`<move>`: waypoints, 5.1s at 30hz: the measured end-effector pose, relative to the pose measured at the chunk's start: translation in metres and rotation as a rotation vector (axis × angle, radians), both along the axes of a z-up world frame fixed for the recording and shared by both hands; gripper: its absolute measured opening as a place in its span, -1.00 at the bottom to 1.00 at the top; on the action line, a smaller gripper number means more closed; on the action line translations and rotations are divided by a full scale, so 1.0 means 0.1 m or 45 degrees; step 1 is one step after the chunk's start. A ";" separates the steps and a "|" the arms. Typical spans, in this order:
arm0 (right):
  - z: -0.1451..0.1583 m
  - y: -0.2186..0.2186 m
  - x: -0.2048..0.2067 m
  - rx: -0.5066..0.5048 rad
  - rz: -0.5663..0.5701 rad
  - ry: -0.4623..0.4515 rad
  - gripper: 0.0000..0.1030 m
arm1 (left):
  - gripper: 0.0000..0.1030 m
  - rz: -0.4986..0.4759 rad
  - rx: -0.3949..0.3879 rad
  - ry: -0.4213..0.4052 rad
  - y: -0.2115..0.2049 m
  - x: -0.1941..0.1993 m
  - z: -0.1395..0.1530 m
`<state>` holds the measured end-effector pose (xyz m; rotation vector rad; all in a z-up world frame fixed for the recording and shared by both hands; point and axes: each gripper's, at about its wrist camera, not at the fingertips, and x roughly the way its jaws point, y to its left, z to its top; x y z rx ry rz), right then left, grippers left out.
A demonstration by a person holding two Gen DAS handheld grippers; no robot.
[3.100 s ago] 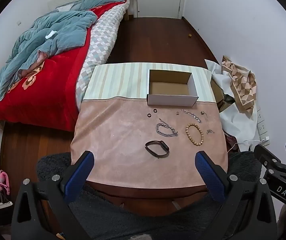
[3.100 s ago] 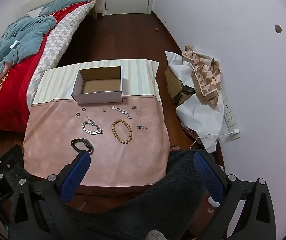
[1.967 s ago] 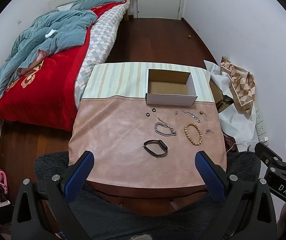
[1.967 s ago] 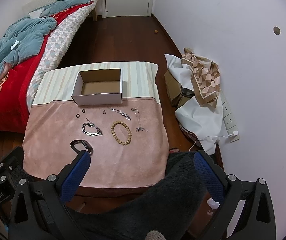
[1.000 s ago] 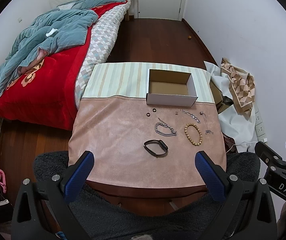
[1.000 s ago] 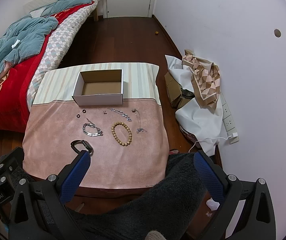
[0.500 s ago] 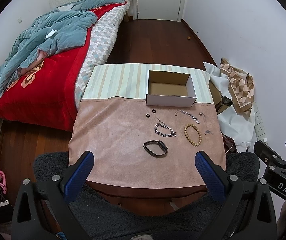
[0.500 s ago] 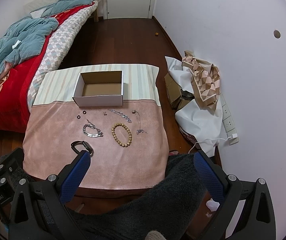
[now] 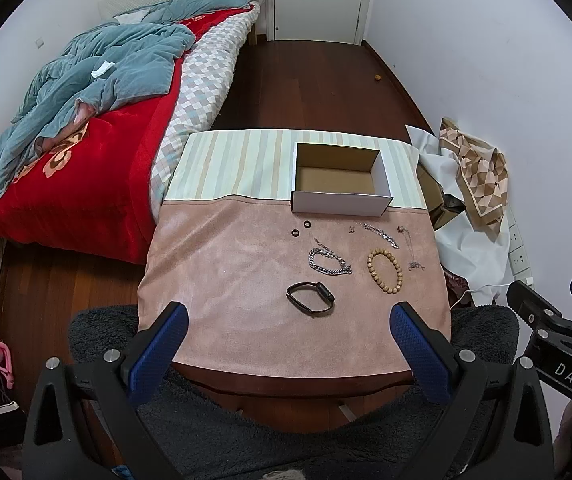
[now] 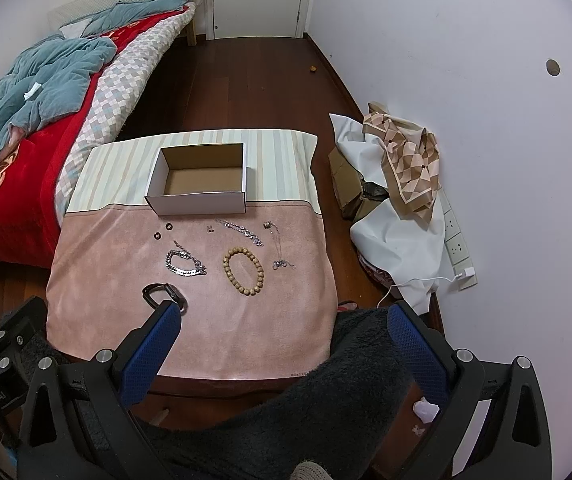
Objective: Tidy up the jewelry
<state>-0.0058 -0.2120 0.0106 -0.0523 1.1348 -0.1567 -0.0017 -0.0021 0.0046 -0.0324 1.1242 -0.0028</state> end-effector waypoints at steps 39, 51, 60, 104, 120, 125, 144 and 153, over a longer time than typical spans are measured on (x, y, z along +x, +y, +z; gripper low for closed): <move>-2.84 -0.48 1.00 0.234 -0.216 0.423 0.40 | 0.99 0.065 0.078 0.450 0.18 0.93 -2.51; -2.62 -0.30 1.49 0.427 -0.131 0.269 -0.15 | 0.94 0.073 0.075 0.326 0.39 1.32 -2.45; -2.77 0.27 1.88 0.509 0.063 0.232 -0.15 | 0.94 0.075 0.093 0.294 0.54 1.84 -2.54; -2.66 0.13 1.81 0.460 0.038 0.117 -0.83 | -0.71 -0.157 0.038 0.259 0.07 1.96 -2.84; -2.14 0.05 1.75 0.521 0.052 0.002 -0.83 | -0.80 -0.180 0.006 0.084 -0.01 1.84 -2.18; -1.81 0.01 1.88 0.538 0.073 -0.095 -0.83 | -0.80 -0.195 -0.044 -0.020 -0.04 1.97 -1.75; -2.29 0.06 3.24 0.539 0.175 0.096 -0.82 | -0.78 -0.174 -0.200 0.218 -0.19 3.31 -2.29; -2.21 -0.04 3.20 0.596 0.134 0.094 -0.13 | -0.45 -0.133 -0.205 0.174 -0.13 3.34 -2.05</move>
